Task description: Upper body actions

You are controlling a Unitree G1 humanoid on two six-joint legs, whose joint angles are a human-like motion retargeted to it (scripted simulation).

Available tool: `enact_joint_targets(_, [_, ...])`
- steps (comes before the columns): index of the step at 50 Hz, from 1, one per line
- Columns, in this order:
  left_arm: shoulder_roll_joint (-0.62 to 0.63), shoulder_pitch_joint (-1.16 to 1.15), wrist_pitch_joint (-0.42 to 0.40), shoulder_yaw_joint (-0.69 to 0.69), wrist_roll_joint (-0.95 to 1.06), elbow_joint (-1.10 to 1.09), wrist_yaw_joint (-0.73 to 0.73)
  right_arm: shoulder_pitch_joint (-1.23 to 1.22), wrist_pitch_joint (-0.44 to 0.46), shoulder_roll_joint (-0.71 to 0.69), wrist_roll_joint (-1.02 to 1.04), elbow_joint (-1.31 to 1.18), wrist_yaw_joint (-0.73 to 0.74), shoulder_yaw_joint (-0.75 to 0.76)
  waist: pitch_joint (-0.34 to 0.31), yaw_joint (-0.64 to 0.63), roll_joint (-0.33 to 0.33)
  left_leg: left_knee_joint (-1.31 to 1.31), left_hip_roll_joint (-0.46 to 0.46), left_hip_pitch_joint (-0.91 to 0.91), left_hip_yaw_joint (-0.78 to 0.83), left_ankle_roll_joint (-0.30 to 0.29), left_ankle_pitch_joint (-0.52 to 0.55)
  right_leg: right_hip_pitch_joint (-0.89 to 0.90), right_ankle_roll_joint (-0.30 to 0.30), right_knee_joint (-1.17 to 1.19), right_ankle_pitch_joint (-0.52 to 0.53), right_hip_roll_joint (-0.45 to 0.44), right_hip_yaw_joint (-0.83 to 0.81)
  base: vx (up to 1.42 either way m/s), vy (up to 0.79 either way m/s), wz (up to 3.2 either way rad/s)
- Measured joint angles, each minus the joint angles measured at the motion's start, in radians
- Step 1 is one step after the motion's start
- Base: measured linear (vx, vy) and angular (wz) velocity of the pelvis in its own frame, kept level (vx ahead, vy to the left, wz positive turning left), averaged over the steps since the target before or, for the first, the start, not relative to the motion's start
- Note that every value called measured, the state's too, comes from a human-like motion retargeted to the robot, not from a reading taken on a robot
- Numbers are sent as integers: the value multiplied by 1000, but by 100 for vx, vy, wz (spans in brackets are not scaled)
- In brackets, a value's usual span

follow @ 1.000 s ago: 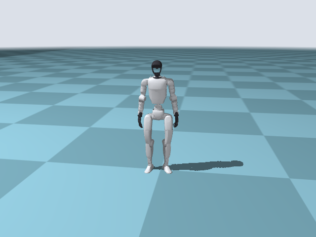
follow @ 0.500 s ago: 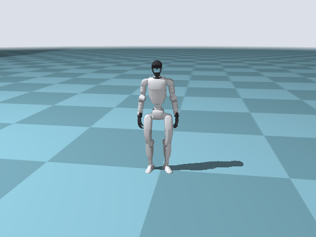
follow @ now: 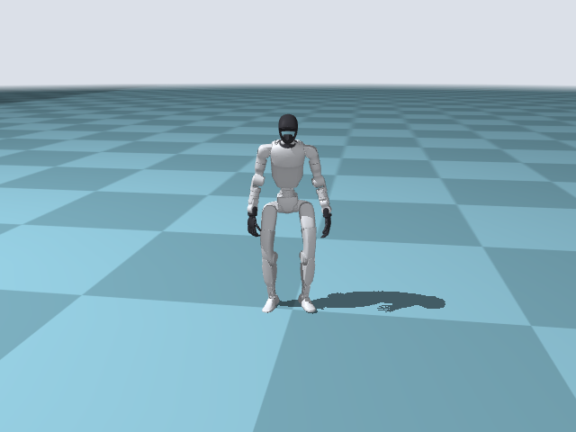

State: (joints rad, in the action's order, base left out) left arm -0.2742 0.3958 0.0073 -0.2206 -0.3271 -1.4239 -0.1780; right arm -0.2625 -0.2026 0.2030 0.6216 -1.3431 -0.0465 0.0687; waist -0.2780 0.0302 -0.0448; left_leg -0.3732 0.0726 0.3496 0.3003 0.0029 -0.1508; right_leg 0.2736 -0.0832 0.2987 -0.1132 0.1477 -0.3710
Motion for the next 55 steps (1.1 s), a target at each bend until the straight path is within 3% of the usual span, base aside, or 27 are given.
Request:
enact_joint_targets(3, [1, 2, -17, 2, 1, 24, 9, -7, -3, -7, 10, -19, -2, -12, 6, 2, -11, 30, -13, -24, 0, 6, 9, -2, -41, 0, 63, 4, 14, 5, 6, -1])
enact_joint_targets(8, [-2, -29, -30, -38, 29, 42, 14, -36, -5, -25, 59, -32, 7, -50, 34, 10, -12, 79, 9, -42, 33, -3, 28, 50, -173, 24, 154, -44, 192, -1, 3, -41])
enact_joint_targets(10, [-4, -46, -30, -57, 38, 37, 19, -40, -8, -29, 73, -34, 13, -65, 43, 35, -2, 94, 11, -47, 29, -4, 34, 49, -156, 31, 118, -8, 182, 0, 0, 0])
enact_joint_targets(13, [-10, -52, -30, -71, 38, 20, 30, -36, -18, -35, 58, -29, 11, -64, 51, 50, 20, 79, 39, -27, 11, -16, 32, 26, -23, -21, 55, 59, 52, -1, -12, 25])
enact_joint_targets(15, [-12, -42, -32, -67, 47, -3, 44, -24, -27, -31, 38, -20, 11, -57, 56, 46, 25, 40, 52, 1, -2, -27, 20, 16, 19, -66, 67, 91, 24, -3, -20, 36])
enact_joint_targets(17, [-13, -12, -36, -66, 61, -24, 65, -27, -34, -25, 18, -12, 18, -48, 53, 35, 17, -26, 59, 48, -10, -37, -4, 26, -6, -84, 113, 128, 19, -12, -27, 37])
enact_joint_targets(18, [-16, 4, -40, -67, 64, -28, 71, -34, -37, -22, 12, -8, 21, -44, 50, 35, 8, -64, 56, 77, -13, -40, -18, 34, -52, -89, 147, 147, 20, -20, -33, 51])
enact_joint_targets(20, [-28, 57, -45, -68, 73, -27, 78, -67, -45, -16, 1, 3, 30, -39, 41, 38, 4, -177, 77, 174, -33, -51, -55, 86, -96, -43, 114, 165, -5, -32, -28, 41])
enact_joint_targets(22, [-38, 99, -47, -58, 79, -9, 70, -106, -52, -1, 4, 8, 37, -32, 44, -5, -2, -259, 108, 260, -23, -57, -85, 223, -52, 107, 44, 166, -2, -29, -29, -24])
enact_joint_targets(23, [-37, 122, -49, -55, 79, 2, 70, -131, -56, 9, 6, 7, 44, -29, 41, -13, 0, -296, 116, 304, -29, -57, -94, 281, -67, 150, 31, 150, 77, -27, -31, -36])
enact_joint_targets(25, [-45, 165, -55, -49, 89, 13, 67, -177, -63, 25, 7, 8, 60, -46, 34, -56, -28, -372, 145, 363, 6, -66, -122, 374, -31, 245, -3, 186, 43, -29, -22, -62])
enact_joint_targets(30, [-66, 261, -55, -97, 91, 30, 41, -301, -65, 45, 18, 9, 31, -71, 41, -11, 12, -562, 213, 579, -49, -68, -171, 584, -5, 481, -123, 123, 93, -26, -13, 4])
enact_joint_targets(38, [-83, 307, -65, -76, 85, 60, 17, -320, -89, 47, -34, 63, 18, -38, 34, -18, -18, -750, 227, 687, -62, -60, -254, 731, 27, 726, -246, 113, 137, -3, -6, 0])
enact_joint_targets(46, [-94, 248, -55, -106, 39, 15, 5, -296, -98, 39, 47, 40, 47, -45, 29, -9, -22, -727, 226, 621, -71, -71, -262, 667, 13, 690, -234, 117, 140, 1, 1, -2])
enact_joint_targets(55, [-75, 65, -17, -99, -8, -49, 31, -130, -73, 49, 250, -28, 144, -60, 61, 7, -11, -373, 163, 323, -32, -64, -134, 313, -42, 252, -45, 131, 93, 16, 12, 4])
